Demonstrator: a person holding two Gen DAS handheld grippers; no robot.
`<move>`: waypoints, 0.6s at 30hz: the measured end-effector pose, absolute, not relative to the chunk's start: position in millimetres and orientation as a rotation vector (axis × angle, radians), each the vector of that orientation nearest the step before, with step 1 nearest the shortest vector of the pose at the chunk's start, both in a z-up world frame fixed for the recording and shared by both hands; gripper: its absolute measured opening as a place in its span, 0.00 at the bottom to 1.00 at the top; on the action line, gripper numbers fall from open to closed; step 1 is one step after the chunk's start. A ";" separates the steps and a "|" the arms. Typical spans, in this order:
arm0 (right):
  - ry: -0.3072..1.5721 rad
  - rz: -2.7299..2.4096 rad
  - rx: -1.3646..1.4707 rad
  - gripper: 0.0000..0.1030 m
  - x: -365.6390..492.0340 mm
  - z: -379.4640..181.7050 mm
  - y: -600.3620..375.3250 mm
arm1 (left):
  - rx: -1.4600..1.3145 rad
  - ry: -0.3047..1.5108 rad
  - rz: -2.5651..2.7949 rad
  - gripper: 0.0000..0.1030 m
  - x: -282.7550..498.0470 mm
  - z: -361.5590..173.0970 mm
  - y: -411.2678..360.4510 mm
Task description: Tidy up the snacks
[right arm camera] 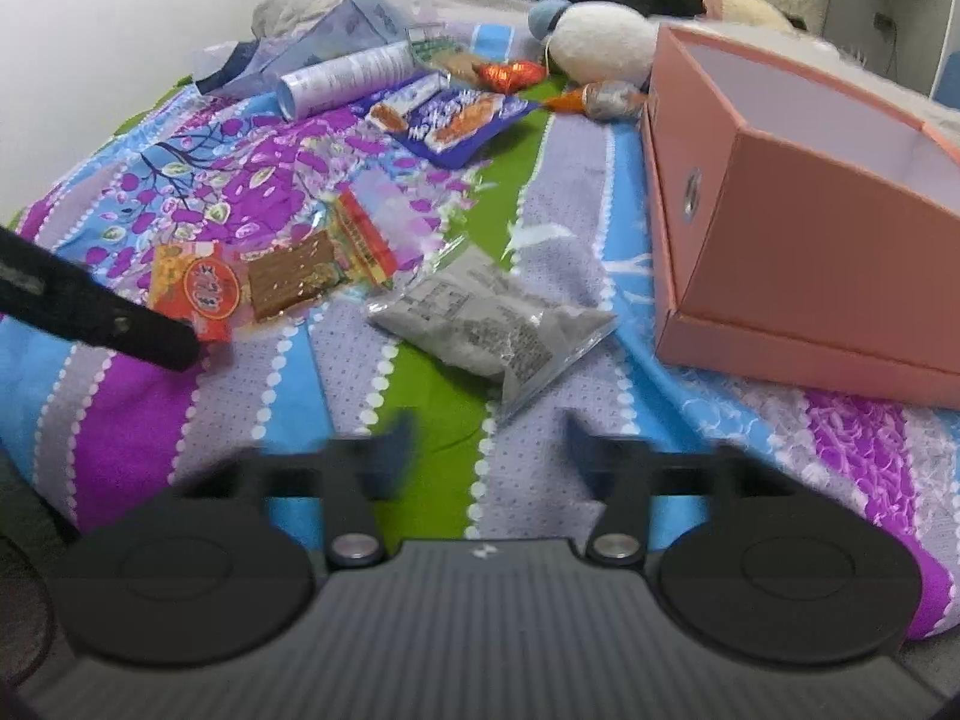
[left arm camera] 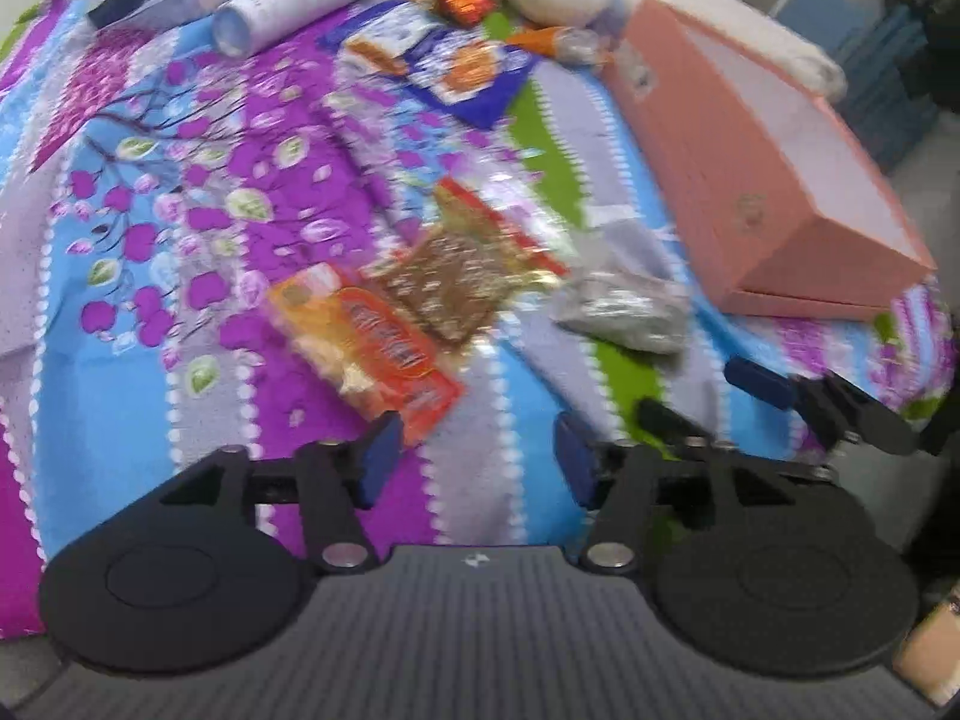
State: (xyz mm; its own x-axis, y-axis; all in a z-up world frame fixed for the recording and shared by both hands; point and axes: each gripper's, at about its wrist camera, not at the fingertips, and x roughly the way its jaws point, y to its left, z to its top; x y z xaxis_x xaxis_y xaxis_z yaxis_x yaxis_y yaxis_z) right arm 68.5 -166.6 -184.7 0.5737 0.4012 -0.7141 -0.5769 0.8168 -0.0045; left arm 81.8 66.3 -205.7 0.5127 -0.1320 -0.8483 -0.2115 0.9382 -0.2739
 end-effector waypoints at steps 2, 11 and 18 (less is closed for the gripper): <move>0.727 0.574 -0.287 0.73 64.1 -184.3 -166.5 | -0.339 1.018 0.040 0.72 80.4 -196.2 61.2; 0.669 0.608 -0.272 0.73 71.0 -173.0 -174.1 | -0.208 0.921 0.004 0.94 95.7 -169.2 58.8; 0.681 0.707 -0.278 0.73 79.4 -175.4 -173.2 | -0.062 0.974 -0.018 0.94 128.9 -191.3 59.0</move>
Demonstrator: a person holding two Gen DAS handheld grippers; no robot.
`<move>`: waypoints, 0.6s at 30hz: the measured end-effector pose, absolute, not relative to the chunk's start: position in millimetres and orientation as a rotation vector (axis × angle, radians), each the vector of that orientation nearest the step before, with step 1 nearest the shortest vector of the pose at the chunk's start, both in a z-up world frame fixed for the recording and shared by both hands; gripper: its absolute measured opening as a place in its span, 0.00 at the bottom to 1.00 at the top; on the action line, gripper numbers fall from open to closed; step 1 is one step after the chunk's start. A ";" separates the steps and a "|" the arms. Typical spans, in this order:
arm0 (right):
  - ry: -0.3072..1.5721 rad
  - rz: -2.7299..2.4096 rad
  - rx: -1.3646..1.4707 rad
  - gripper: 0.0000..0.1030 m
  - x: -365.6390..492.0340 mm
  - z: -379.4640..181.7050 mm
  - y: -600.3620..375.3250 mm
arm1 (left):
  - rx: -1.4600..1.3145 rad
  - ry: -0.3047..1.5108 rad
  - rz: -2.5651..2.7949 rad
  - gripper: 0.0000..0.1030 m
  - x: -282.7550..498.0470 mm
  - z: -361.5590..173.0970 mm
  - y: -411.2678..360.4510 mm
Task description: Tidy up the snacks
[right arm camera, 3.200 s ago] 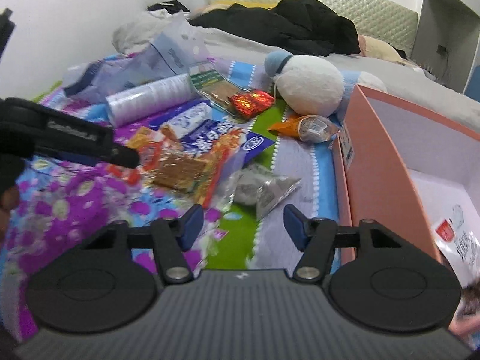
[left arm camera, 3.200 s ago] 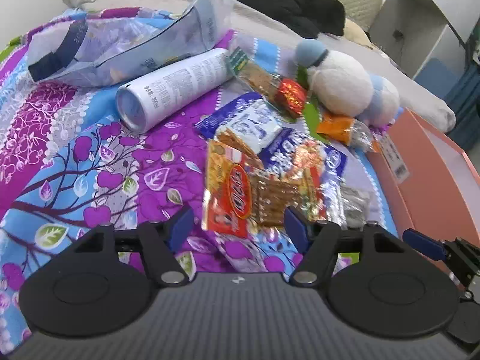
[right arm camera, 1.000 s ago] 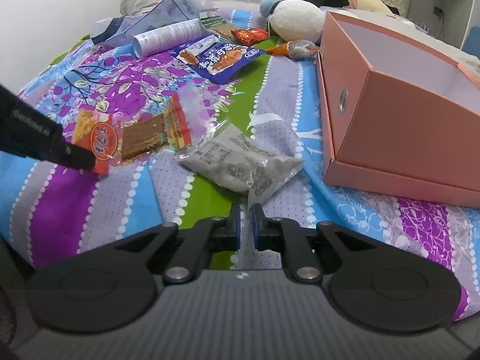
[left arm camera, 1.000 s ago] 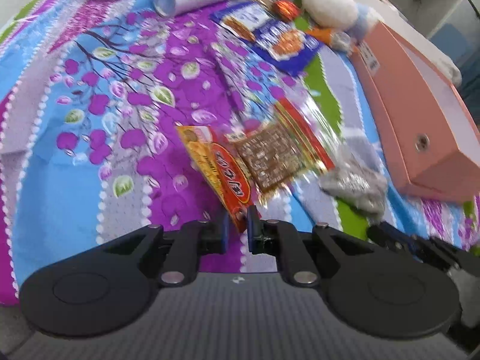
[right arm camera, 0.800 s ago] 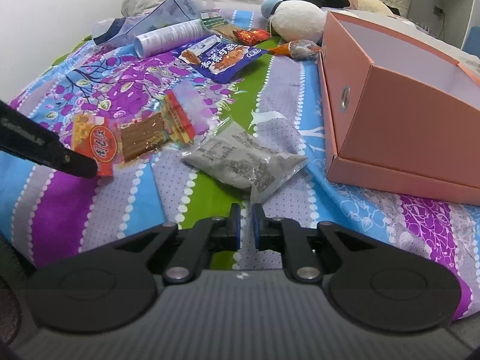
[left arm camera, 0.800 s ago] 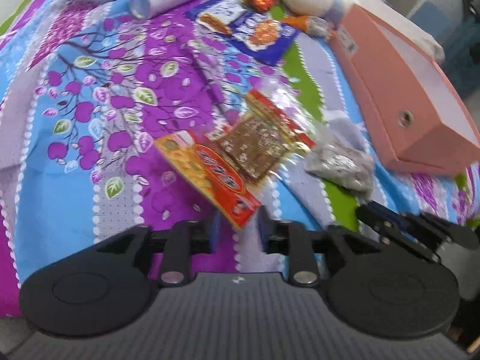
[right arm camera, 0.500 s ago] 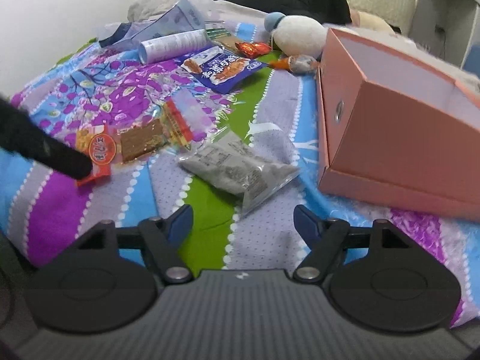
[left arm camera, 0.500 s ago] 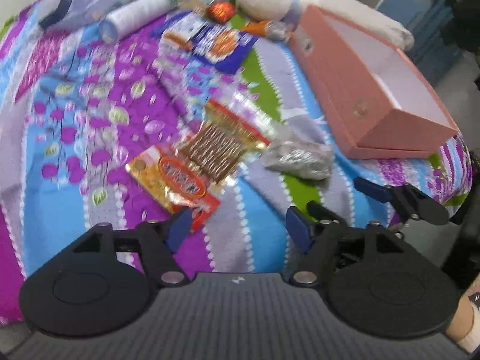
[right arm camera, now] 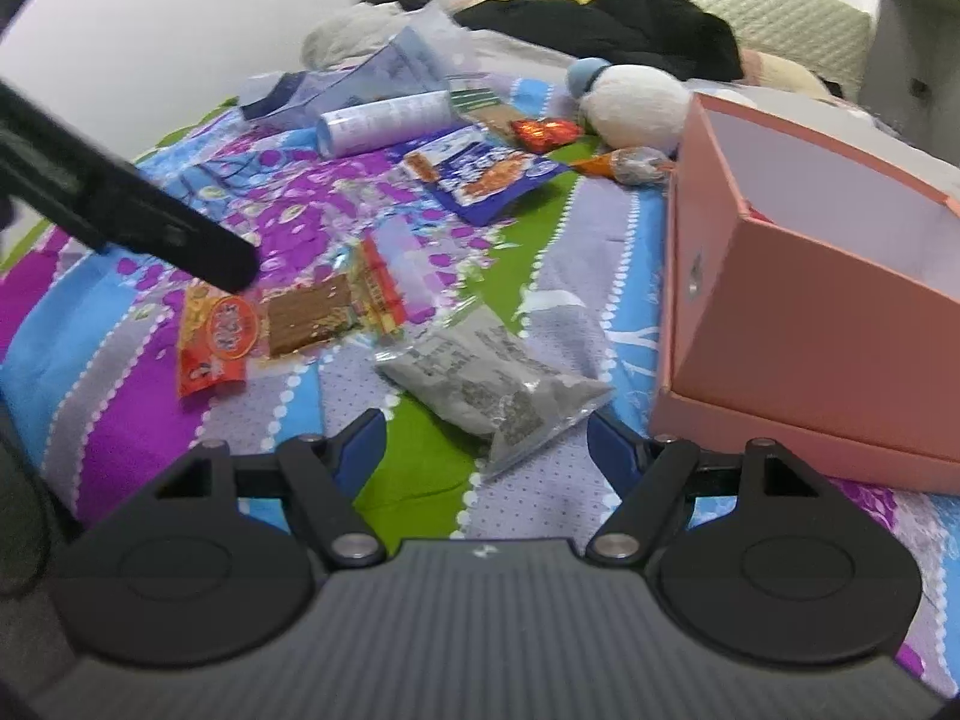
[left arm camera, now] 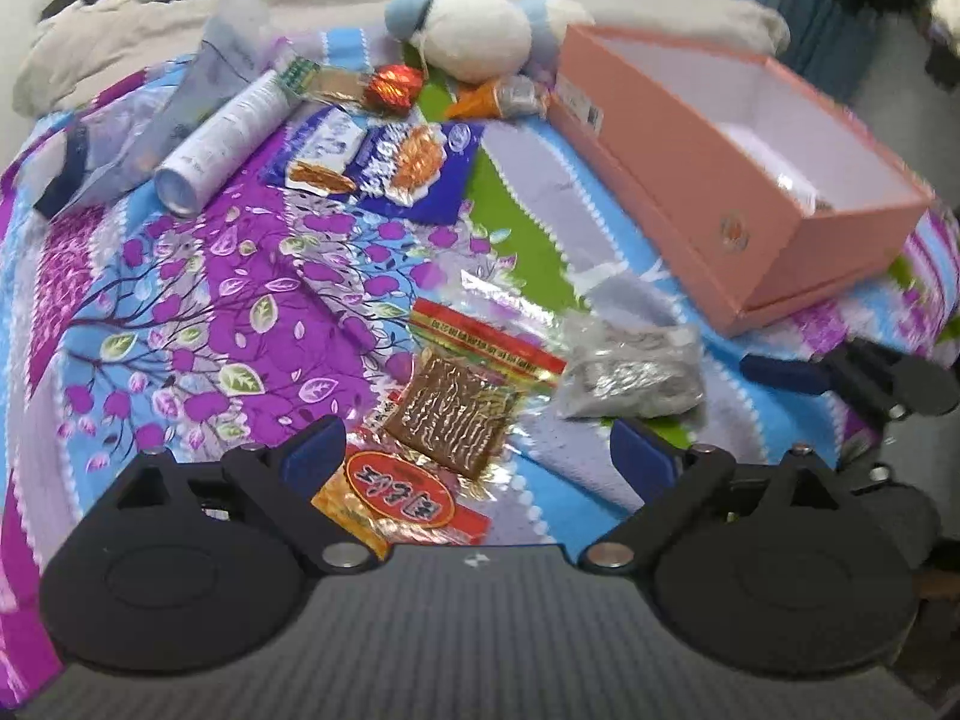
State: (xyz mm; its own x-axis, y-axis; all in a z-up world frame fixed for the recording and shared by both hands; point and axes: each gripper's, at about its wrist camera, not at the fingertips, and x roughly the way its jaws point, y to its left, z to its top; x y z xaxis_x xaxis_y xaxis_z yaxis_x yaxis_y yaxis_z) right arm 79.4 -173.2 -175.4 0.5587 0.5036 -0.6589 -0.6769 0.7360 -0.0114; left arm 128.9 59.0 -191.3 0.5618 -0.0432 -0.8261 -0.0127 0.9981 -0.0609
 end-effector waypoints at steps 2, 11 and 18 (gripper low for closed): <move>0.679 0.736 -0.288 0.73 79.5 -176.4 -171.7 | -0.034 0.995 -0.032 0.94 137.8 -198.9 59.8; 0.690 0.789 -0.334 0.73 88.9 -179.3 -163.4 | 0.077 1.014 -0.101 0.94 162.8 -224.2 62.9; 0.657 0.824 -0.392 0.73 102.5 -174.8 -153.2 | 0.122 1.051 -0.135 0.94 179.7 -247.5 71.7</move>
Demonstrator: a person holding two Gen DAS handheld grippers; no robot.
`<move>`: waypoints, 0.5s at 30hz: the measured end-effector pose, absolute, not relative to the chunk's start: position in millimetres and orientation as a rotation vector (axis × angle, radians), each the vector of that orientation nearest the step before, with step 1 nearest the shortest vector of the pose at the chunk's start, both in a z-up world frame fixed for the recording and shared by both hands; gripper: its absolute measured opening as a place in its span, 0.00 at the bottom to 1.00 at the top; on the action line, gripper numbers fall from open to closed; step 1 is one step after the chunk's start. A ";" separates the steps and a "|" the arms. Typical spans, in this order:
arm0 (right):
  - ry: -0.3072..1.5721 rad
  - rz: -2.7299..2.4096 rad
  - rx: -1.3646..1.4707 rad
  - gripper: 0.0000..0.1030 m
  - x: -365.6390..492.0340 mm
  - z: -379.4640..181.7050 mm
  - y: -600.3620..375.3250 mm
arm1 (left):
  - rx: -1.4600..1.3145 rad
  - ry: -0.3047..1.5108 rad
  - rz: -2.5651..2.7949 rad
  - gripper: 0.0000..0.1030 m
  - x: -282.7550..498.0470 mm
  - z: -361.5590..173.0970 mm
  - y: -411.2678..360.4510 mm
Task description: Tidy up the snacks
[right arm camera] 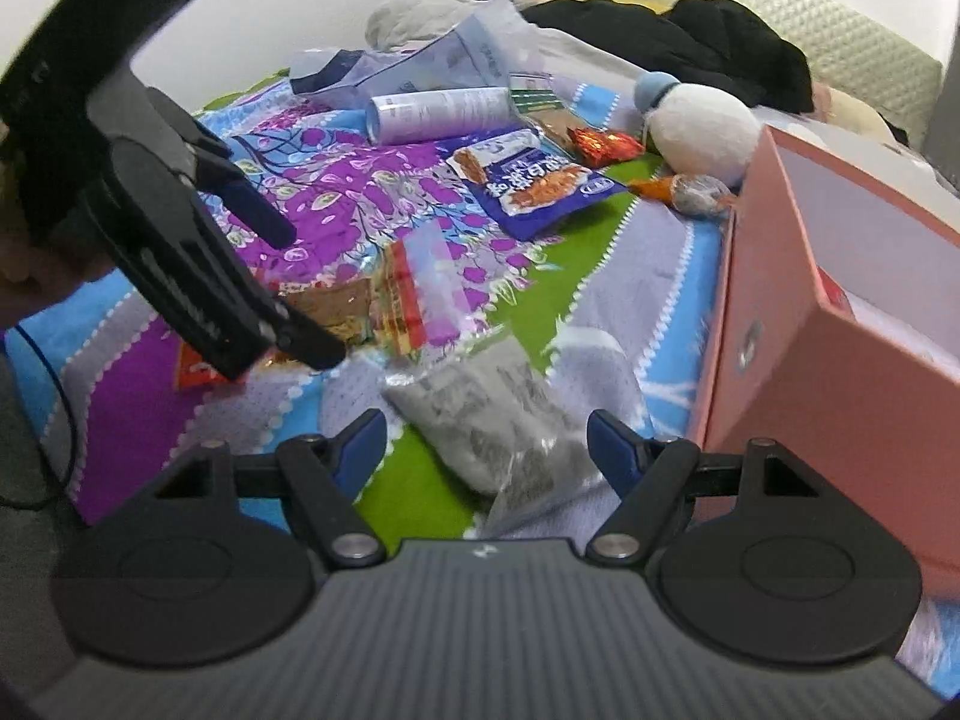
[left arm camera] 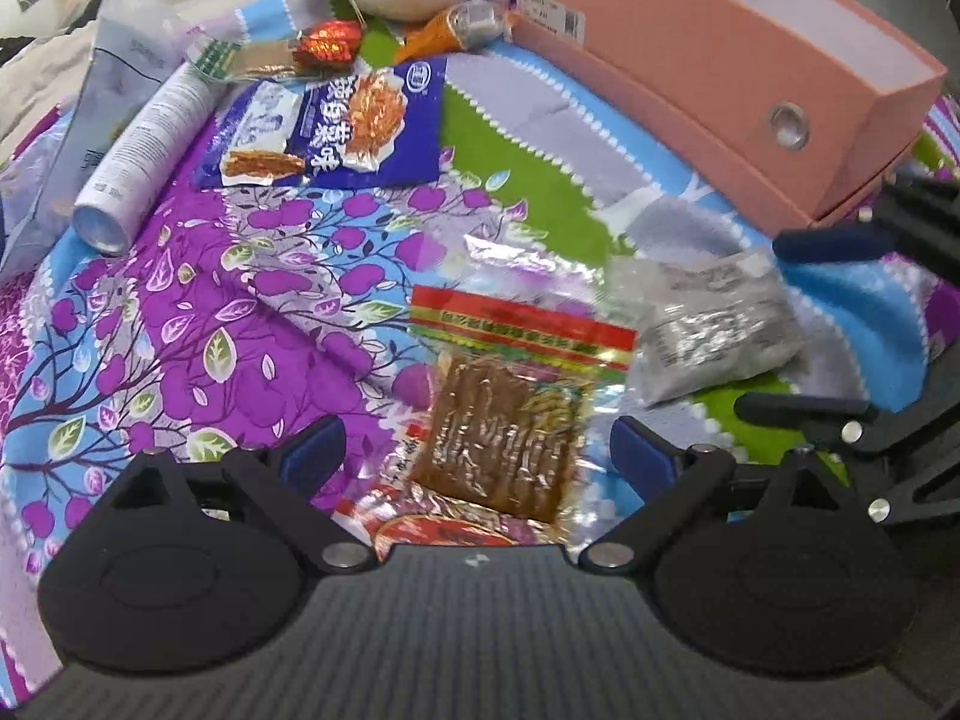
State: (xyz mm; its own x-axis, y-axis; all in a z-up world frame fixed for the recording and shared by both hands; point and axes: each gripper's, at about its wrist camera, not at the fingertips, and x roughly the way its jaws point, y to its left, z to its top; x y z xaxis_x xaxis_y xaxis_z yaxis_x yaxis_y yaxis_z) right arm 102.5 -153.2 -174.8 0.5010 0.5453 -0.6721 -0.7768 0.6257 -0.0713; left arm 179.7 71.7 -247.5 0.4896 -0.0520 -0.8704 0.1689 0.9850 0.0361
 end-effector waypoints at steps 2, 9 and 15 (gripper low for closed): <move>0.630 0.837 -0.461 0.73 103.3 -175.6 -146.6 | 0.116 1.059 -0.168 0.94 183.5 -252.0 73.9; 0.657 0.881 -0.546 0.73 117.6 -184.5 -136.0 | 0.116 1.054 -0.199 0.92 189.5 -264.8 75.7; 0.699 0.864 -0.498 0.73 123.7 -195.8 -135.6 | 0.113 1.035 -0.223 0.80 185.5 -262.6 72.9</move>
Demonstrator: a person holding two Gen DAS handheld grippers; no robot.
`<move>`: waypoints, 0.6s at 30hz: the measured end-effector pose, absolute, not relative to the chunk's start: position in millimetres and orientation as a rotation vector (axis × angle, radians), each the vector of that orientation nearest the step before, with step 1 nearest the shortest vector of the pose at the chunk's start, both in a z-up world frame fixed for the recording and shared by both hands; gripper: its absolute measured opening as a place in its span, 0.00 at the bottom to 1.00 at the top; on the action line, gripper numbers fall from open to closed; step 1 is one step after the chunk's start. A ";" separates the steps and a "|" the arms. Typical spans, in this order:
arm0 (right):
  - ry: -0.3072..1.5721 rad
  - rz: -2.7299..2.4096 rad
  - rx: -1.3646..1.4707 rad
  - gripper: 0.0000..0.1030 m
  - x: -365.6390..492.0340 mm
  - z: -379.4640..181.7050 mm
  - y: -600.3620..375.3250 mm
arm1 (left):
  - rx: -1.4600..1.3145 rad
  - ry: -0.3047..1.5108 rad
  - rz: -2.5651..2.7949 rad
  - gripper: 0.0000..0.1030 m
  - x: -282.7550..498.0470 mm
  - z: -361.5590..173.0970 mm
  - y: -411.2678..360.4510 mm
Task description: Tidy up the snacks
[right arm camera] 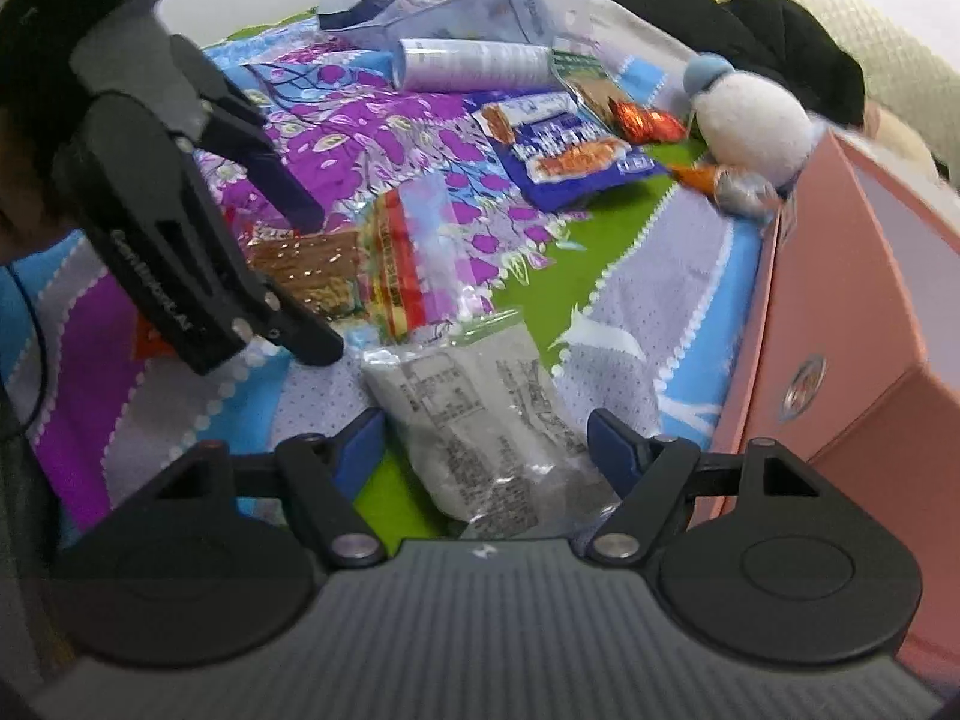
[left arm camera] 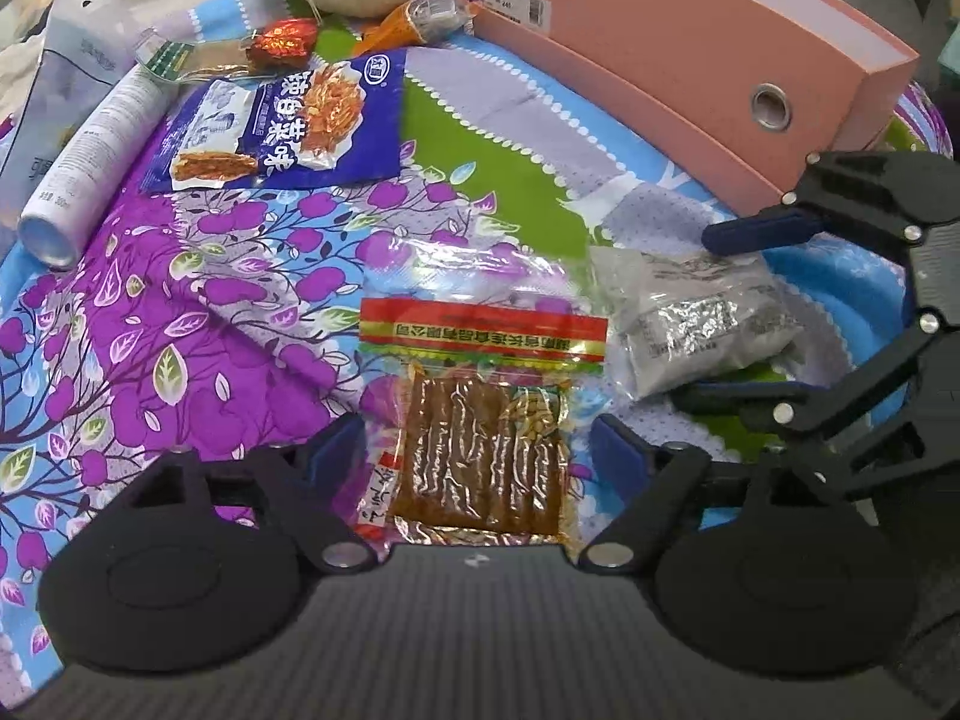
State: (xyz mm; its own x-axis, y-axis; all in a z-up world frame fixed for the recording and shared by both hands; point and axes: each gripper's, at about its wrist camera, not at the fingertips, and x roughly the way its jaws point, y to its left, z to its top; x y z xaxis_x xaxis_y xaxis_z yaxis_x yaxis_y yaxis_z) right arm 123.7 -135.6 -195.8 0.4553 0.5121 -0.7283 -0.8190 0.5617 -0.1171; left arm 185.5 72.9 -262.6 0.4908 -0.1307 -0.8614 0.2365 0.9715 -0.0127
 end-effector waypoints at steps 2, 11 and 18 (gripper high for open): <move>0.724 0.856 -0.447 0.73 127.7 -196.1 -138.7 | 0.104 1.029 -0.221 0.75 183.0 -260.7 71.2; 0.753 0.801 -0.380 0.54 124.4 -191.0 -140.4 | 0.017 1.010 -0.139 0.61 174.0 -250.9 74.2; 0.751 0.738 -0.359 0.37 113.2 -182.1 -140.6 | -0.089 0.979 -0.046 0.60 162.9 -235.4 80.7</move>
